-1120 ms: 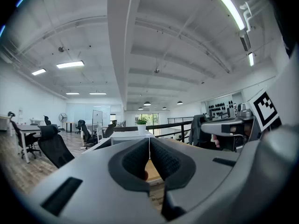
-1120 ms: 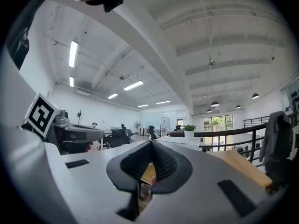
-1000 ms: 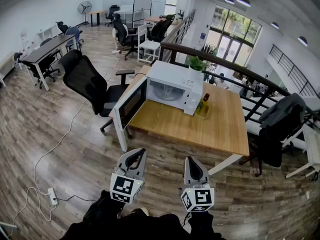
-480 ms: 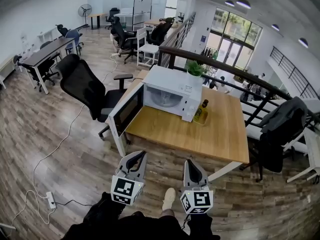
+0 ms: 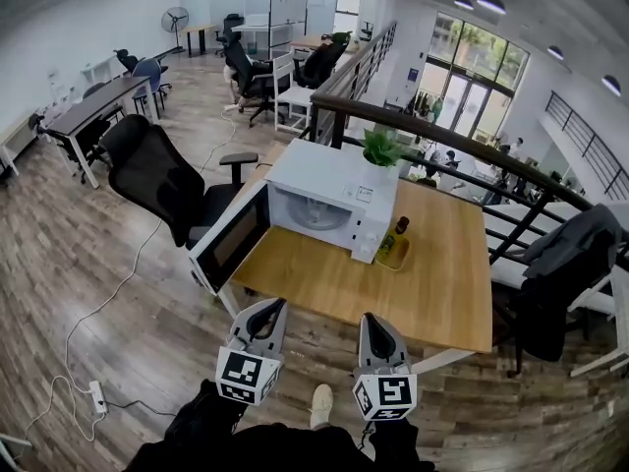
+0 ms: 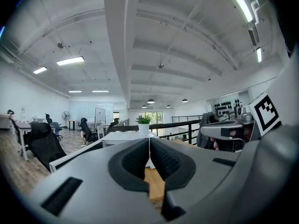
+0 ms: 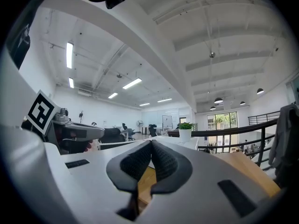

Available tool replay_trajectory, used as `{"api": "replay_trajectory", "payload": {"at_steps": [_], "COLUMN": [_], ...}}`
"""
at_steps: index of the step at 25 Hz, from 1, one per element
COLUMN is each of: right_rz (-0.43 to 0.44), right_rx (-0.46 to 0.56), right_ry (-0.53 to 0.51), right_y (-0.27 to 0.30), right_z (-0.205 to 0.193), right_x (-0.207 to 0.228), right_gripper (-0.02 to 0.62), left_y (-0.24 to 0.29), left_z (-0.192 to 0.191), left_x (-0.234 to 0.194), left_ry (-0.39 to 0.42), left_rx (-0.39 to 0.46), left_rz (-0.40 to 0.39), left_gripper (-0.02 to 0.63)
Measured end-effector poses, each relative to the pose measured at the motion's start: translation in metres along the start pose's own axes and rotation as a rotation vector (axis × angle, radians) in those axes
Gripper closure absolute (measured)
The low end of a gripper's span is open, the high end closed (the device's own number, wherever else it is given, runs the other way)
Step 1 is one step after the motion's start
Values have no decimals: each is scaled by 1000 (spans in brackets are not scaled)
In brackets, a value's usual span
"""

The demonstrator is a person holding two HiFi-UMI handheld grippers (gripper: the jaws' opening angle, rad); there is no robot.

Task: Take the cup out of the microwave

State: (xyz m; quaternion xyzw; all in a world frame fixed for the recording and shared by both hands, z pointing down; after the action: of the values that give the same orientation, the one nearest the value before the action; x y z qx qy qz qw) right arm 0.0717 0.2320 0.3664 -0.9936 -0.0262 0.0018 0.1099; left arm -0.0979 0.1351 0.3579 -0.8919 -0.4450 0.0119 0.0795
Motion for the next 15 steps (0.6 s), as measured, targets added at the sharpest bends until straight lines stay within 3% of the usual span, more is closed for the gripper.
{"api": "replay_trajectory", "payload": {"at_steps": [15], "right_rz": [174], "right_rx": [-38], "right_ry": [49], "right_y": [114], "right_z": [-46], "right_x": [91], "right_gripper": [583], "left_y": [121], "left_z": [-43], "left_x": [-14], "left_ry": [13], "left_rx": [-63], "left_rz": [153], "left_gripper": [580]}}
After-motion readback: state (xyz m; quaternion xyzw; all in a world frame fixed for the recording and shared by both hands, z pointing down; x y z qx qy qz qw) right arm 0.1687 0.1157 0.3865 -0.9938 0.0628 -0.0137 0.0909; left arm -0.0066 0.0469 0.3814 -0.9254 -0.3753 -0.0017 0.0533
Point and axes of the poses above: the fingertips, and each gripper's own axes: y forward along the fingers, x to its right, z out of its top, the point moved 5 cm from there along -y, backward along the fingers, and after that the axes turned 14 degrees about x, right-handed, at the moved point
